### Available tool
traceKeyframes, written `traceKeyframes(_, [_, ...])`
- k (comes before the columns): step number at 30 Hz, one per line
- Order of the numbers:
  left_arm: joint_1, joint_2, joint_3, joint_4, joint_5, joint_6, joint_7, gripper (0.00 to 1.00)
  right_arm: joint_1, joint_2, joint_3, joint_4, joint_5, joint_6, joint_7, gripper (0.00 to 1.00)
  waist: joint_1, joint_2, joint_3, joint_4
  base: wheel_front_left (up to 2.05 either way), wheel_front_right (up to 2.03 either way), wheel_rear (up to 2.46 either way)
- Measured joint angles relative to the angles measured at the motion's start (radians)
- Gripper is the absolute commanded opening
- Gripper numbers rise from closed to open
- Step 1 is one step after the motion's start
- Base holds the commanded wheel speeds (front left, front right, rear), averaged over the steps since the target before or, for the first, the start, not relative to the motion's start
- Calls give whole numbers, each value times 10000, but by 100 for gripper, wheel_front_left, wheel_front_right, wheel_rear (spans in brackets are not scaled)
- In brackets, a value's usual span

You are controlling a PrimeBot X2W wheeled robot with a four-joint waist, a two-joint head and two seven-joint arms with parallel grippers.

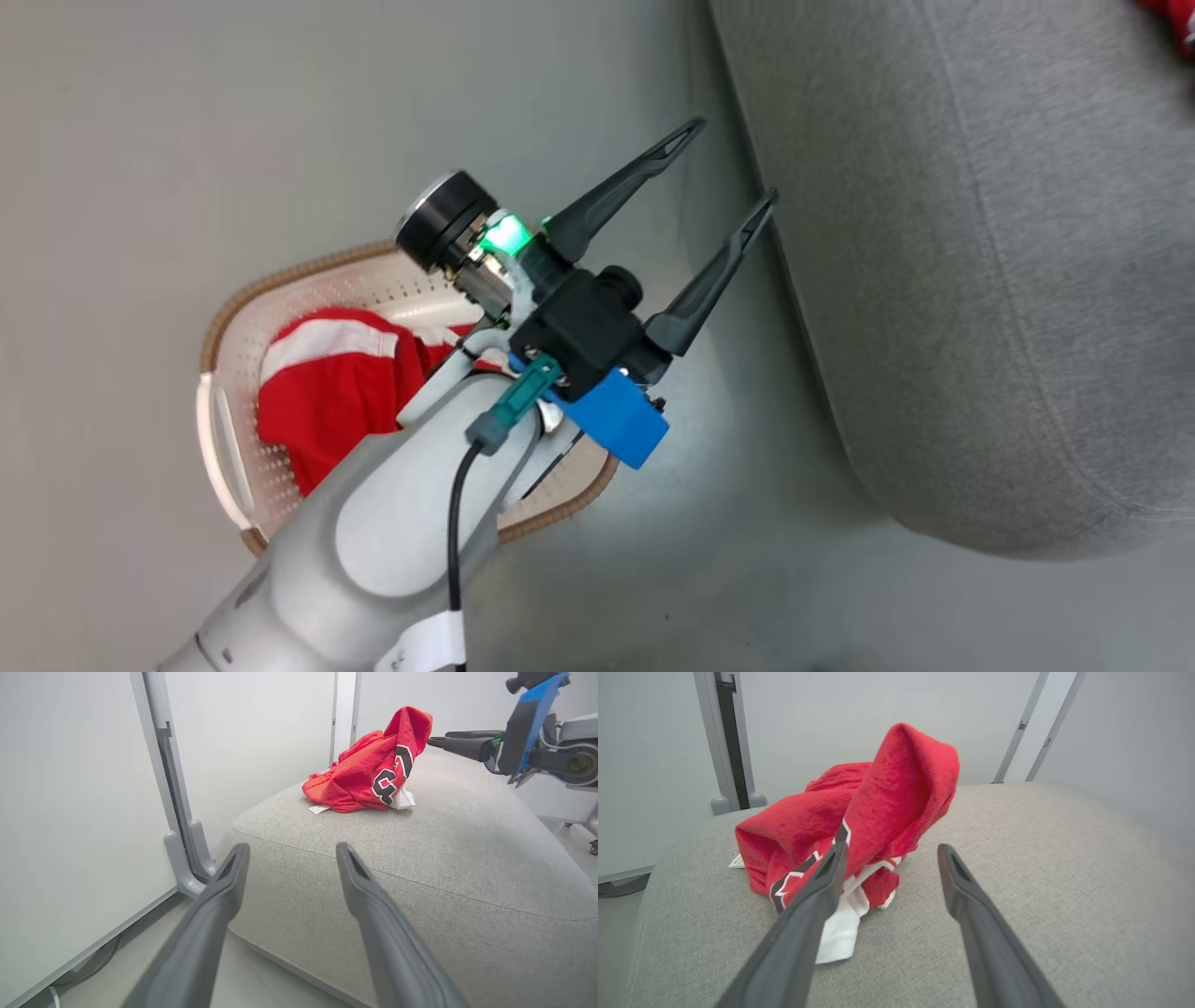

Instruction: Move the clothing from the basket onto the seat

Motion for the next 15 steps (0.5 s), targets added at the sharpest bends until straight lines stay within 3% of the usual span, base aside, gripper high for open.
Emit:
traceKeyframes(5, [919, 21, 809, -368, -171, 238, 0, 100, 1294, 453, 205, -1584, -105, 0, -2, 100, -2, 0, -984, 10, 0, 0, 0])
traceKeyframes(15, [2963, 42, 3049, -1037, -221, 685, -2, 100, 3323, 1003, 1845, -3818, -13, 0, -2, 100, -3, 0, -2993, 264, 0, 0, 0])
